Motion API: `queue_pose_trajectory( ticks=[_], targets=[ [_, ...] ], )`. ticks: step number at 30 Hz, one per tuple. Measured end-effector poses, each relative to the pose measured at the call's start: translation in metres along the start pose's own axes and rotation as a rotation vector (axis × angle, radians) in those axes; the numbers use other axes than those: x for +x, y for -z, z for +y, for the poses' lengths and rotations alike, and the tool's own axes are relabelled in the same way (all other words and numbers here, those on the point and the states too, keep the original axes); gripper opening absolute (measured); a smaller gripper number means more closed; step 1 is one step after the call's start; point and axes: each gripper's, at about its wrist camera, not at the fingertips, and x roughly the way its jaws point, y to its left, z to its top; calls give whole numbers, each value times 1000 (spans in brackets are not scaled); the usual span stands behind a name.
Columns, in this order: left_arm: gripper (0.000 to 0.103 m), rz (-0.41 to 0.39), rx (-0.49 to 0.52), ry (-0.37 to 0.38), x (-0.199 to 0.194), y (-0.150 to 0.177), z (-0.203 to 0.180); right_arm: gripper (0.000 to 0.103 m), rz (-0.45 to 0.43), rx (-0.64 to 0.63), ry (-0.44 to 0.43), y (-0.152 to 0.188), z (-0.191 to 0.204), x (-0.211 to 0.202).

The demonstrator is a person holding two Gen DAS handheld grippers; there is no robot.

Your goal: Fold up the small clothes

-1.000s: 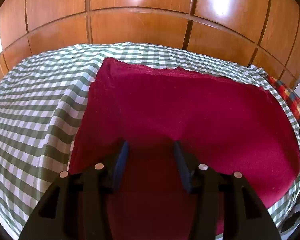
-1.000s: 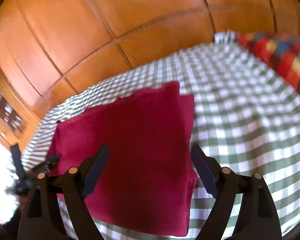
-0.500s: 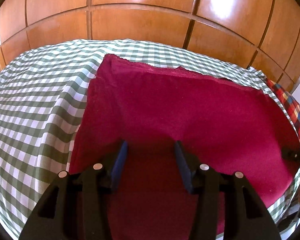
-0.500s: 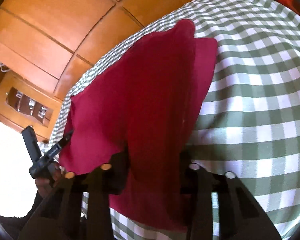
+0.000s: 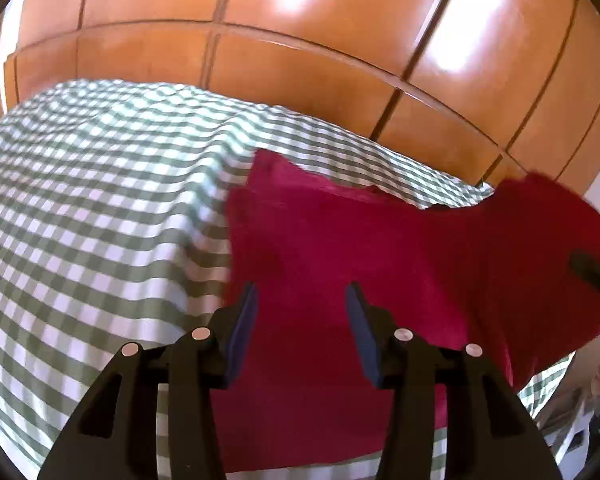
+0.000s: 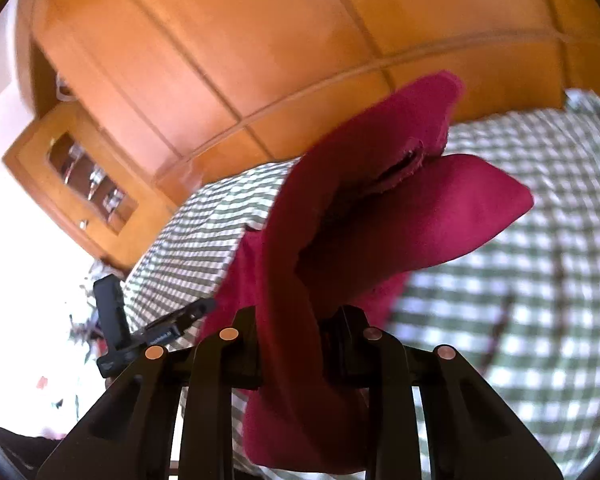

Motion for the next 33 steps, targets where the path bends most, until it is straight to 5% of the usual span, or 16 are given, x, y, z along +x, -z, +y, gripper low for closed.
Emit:
queue_pose_trajectory(
  ticks=[9,17,20,24,28,33],
  targets=[
    [44,38,-198,90,-7,2,65,23,154,-156,-70,-7,83,98],
    [44,40,-311,201,-10,-2,84,24,359,-325,40,43,120,194],
    [46,49,-334,247,-8,-4,83,36,337,-434,47,56,137,185],
    [50,57,-350,292,-3,-15,76,61,325,-453,-91,56,137,153],
    [54,52,-334,313,-6,-28,64,66,296,-339,-246,62,116,111],
    [65,83,-311,360,-7,-43,52,66,210,-202,-160,72,65,69]
  ],
)
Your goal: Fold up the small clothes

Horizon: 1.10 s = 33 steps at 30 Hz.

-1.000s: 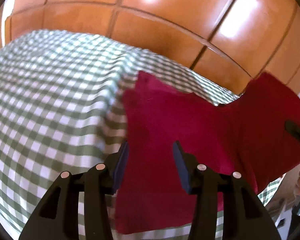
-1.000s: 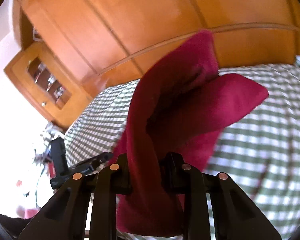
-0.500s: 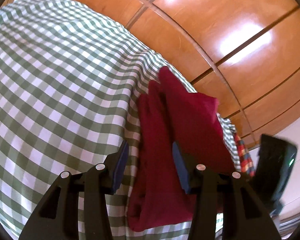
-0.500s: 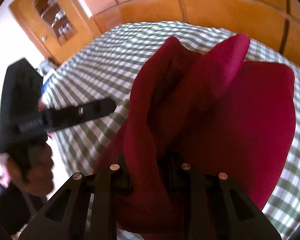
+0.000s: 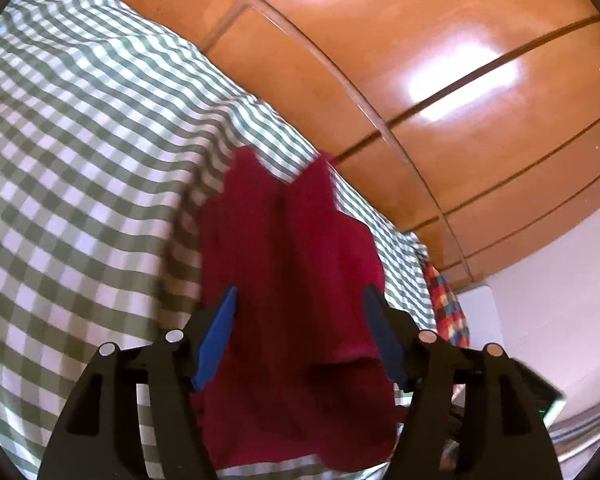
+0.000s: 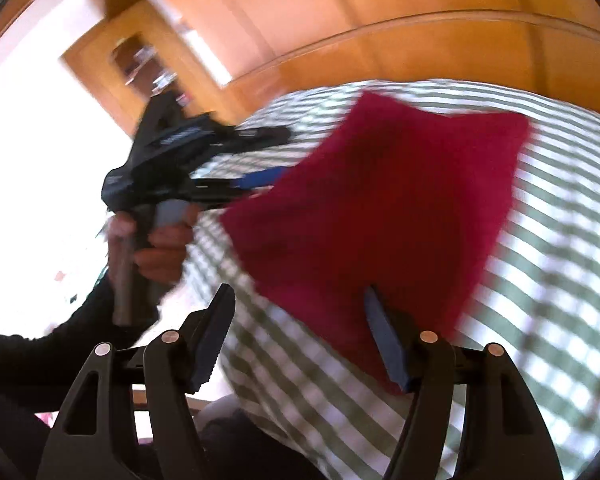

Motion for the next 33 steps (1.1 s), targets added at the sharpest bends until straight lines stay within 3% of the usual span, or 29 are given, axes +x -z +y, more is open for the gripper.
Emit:
queue_pose_trajectory(
  ticks=[3,6,12,13,14,16,19,22,24,26,33],
  targets=[
    [66,1,5,-2,-4,-4,-6,66,-20,78,72,16,-23,-13],
    [75,-2,1,-18,-6,-9,-10,66,-23,124,101,31,-39,-17],
    [76,127,91,-111,27,-2,-22,66,-8,73,164,39,-32,-2],
    [69,136,113,-131,31,-1,-27,66,-1,65,161,40,-29,3],
    [52,141,134,-154,35,0,-30,66,8,61,164,39,-31,5],
    [32,163,183,-201,43,0,-37,66,28,58,184,40,-32,15],
    [23,113,225,-218,33,0,-47,66,38,49,243,41,-33,28],
    [22,78,175,-151,14,-2,-44,57,20,69,268,41,-37,31],
    [22,51,123,-109,0,0,-35,27,13,69,265,42,-37,29],
    [21,33,103,-109,-10,5,-26,22,0,47,265,43,-31,23],
    [22,89,87,-282,21,48,16,20,38,36,286,62,-35,28]
  ],
)
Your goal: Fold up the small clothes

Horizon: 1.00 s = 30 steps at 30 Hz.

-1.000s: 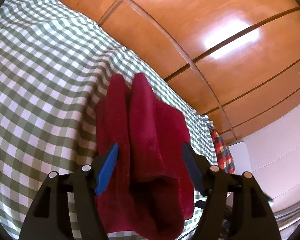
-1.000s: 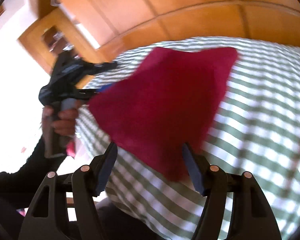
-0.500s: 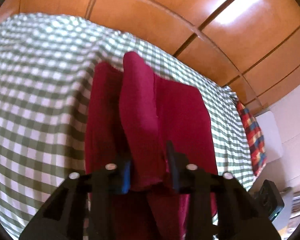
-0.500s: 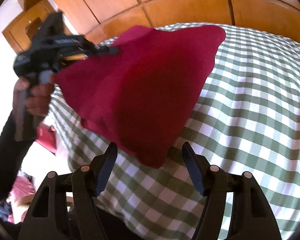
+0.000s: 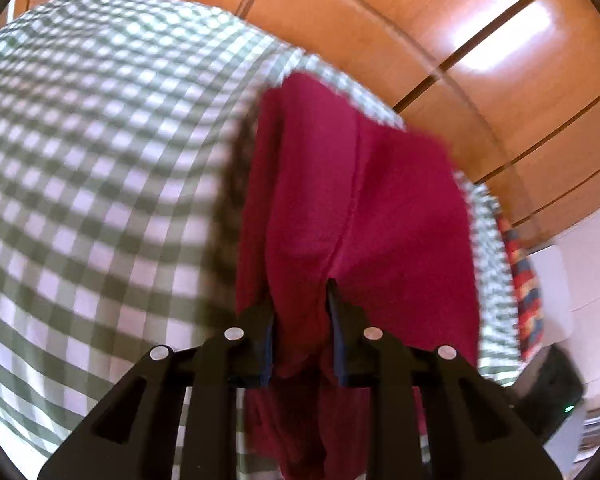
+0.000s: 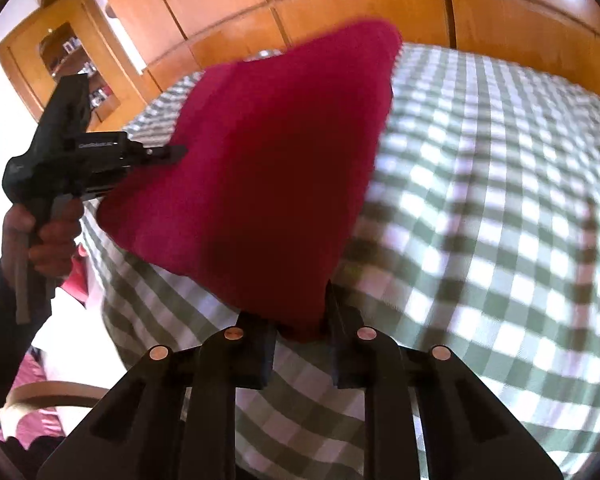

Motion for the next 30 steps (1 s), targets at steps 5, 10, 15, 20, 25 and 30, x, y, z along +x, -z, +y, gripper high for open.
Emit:
queue_pose_trajectory(
  ticks=[5,10,15,20,25,30],
  targets=[
    [30,-44,-22,-3,-11,-3,-3,22,30,-47,2,-4,3,-3],
    [30,-139,87,-126,-38,-5,-29,40,26,-91,1,-14,-1,-31],
    [40,-268,182,-199,-59,-10,-59,50,-28,-66,24,-27,-8,-52],
    [52,-285,324,-315,-38,-6,-90,51,5,-93,27,-36,-2,-42],
    [52,-214,316,-321,-14,-1,-83,59,139,-202,97,-12,3,-30],
    [52,-200,322,-338,-8,8,-80,59,65,-116,-70,-19,-6,-62]
  ],
)
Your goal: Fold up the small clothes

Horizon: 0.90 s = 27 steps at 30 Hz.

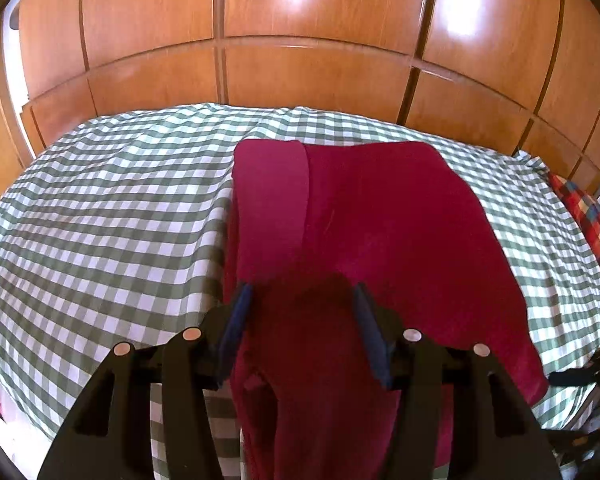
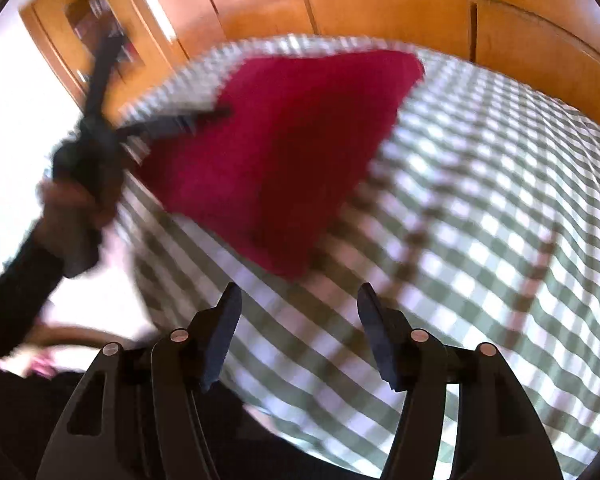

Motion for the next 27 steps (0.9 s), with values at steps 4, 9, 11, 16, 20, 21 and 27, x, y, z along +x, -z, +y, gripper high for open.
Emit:
queue_pose_trajectory(
  ticks=[4,9,11,16,20,21,27],
  targets=[
    [53,3,4,-7,1,2,-1,59,-124,58,-63,-28,-3,-9],
    [54,9,-1,-13,1,5,-1,59,-106,85,-78,-48,-2,27],
    [55,13,-5,-14,2,7,0,59,-51,71,-25,-46,1,49],
    [59,32,-30,9,7,12,4,60,-60,139,-55,-28,-12,62],
    [60,22,-44,21,7,14,5,62,-79,157,-68,-23,-14,62],
    [60,21,-46,21,7,13,5,62,-80,153,-65,-22,-14,62],
    [63,15,-55,13,5,15,10,66,-90,151,-64,-24,-15,66]
  ],
)
